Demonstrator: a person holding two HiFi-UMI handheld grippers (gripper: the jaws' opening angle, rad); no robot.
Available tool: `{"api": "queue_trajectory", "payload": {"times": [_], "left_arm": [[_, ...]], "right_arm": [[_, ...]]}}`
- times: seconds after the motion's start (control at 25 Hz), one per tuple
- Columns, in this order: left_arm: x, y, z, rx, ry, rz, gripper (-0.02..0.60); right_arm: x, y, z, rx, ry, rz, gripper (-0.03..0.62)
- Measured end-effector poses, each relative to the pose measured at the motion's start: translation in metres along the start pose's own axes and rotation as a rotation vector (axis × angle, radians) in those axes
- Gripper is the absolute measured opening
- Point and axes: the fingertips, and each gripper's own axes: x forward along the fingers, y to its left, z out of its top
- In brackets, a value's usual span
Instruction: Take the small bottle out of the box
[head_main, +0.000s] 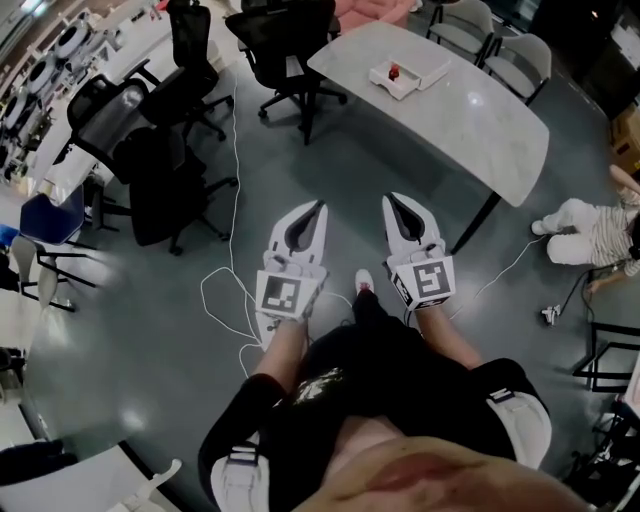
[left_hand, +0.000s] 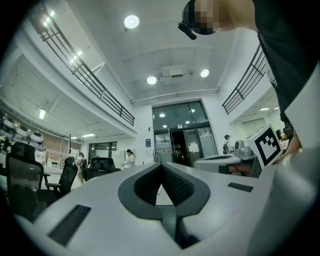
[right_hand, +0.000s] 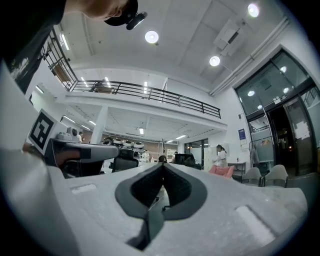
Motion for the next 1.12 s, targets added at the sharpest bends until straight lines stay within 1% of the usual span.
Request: {"api": "queue_trajectory", "payload": {"times": [0.4,0.68,0.88,1.12], "left_arm": [[0.092,0.043,-0.015,-0.009,0.027,-0.007,0.008],[0.163,0.057,-0.018,0.002,0.029,-0.014,0.008],[0.208,0.067,-0.022,0.002,0.029,0.004,0.008],[0.236,0.084,-0.03,0.001,0.034,0.053,0.008]], "right_arm": [[0.079,-0.061,-0.019,0.007,0.012,0.011,-0.005],[0.125,-0.115,-0.025,0.014,0.006,0.017,-0.005],[0.158,-0.151,-0.031,0.008,-0.002,0.044,-0.005],[0.192,-0.175,-0.039,0.015,-0.003,0.082,-0.005]]}}
